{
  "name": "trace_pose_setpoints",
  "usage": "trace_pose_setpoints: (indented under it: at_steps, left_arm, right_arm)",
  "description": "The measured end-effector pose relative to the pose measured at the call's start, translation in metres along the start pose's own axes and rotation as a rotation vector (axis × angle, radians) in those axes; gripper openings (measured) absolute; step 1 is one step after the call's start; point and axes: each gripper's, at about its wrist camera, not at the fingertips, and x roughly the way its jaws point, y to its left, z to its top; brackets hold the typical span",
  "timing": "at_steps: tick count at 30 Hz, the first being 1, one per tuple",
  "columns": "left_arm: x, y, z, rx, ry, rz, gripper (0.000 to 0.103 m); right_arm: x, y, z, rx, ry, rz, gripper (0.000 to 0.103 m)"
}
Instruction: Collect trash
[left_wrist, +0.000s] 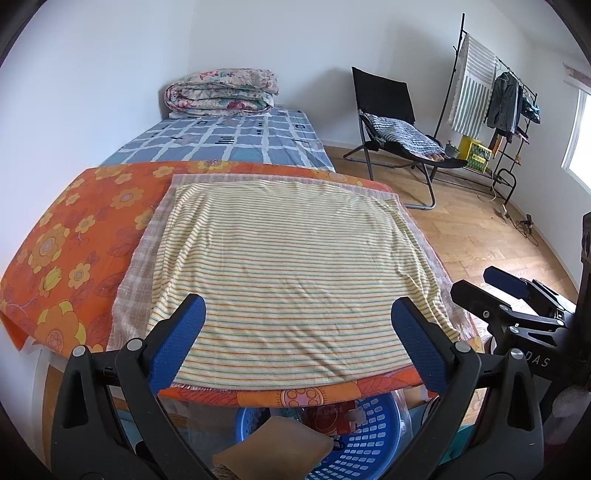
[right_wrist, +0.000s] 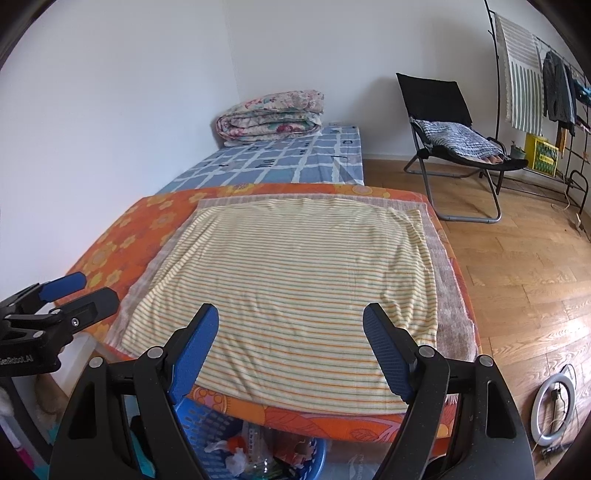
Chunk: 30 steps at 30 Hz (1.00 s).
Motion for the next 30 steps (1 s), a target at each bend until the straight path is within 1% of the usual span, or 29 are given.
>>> trace_pose_setpoints:
  at_steps: [9,14,30]
  left_arm:
    - [-0.0001,-0.0006,0.0001,0.001,-0.001,0.001,0.102]
    - [-0.0001,-0.0006,-0.0007,0.000,0.001,0.000,0.102]
    - [-0.0008,0.0030,-0.0020,0.005,-0.003,0.007,0.102]
  right_arm:
    - [0.0016,-0.0026,-0.0010,0.003,0.008,0.003,0.080]
    - [0.0018,-0.0025,-0.0016,0.017,-0.007,0.010,0.080]
    - [0.0043,-0.0027,-0.0033,0.029,0.004,0.010,0.081]
